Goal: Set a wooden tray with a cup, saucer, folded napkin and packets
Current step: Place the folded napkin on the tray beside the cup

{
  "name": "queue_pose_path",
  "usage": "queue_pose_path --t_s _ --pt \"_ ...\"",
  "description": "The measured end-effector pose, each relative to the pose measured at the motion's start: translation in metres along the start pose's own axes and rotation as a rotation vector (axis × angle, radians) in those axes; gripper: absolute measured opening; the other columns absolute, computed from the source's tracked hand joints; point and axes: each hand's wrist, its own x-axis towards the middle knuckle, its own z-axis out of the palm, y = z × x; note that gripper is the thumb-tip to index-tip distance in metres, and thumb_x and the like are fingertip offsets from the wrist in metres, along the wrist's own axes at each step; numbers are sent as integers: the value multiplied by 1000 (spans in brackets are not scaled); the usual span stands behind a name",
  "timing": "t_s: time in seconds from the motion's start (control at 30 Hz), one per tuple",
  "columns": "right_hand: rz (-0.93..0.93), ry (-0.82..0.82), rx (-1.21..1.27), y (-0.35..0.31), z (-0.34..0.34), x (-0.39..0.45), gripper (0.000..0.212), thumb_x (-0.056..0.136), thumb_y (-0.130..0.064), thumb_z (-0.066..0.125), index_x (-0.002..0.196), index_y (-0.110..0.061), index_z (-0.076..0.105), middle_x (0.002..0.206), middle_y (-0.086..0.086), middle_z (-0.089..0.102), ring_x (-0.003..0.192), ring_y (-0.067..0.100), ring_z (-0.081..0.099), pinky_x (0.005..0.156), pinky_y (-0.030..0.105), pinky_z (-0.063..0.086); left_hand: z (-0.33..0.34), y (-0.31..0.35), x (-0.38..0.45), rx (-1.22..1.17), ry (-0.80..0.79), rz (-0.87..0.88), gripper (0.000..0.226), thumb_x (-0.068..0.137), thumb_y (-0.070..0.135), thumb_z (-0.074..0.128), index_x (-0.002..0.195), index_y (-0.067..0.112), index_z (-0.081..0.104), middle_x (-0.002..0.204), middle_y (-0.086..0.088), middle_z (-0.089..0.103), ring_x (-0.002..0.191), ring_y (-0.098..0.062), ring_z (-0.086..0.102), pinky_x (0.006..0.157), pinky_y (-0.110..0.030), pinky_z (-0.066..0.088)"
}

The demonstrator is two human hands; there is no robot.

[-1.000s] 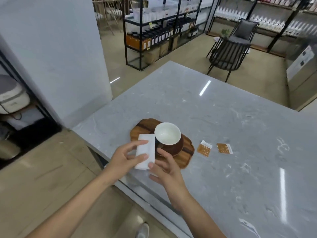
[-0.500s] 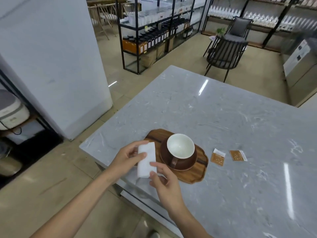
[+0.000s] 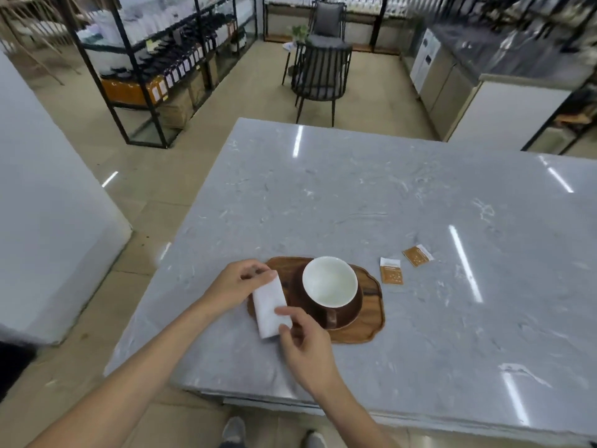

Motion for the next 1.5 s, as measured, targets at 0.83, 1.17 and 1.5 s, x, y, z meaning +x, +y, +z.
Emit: queue_pose_path --t_s 0.83,1.17,1.5 --pt "-70 582 -756 19 85 -3 33 92 -56 68 117 -34 74 125 -6 69 106 19 60 79 33 50 -18 -47 37 710 -275 775 51 98 44 45 142 24 58 152 13 49 144 -19 41 107 -41 42" --pt "-41 609 -765 27 92 10 37 94 -54 63 121 -31 72 128 -9 64 109 16 56 84 33 41 -17 -42 42 816 -317 744 55 100 47 35 152 28 44 158 15 39 150 -15 29 114 -39 34" --pt "-89 625 -768 31 87 8 35 92 -51 66 119 -30 74 123 -10 68 100 17 57 78 34 42 -12 -47 41 839 -304 757 54 102 41 37 153 24 43 159 12 40 150 -17 30 113 -42 38"
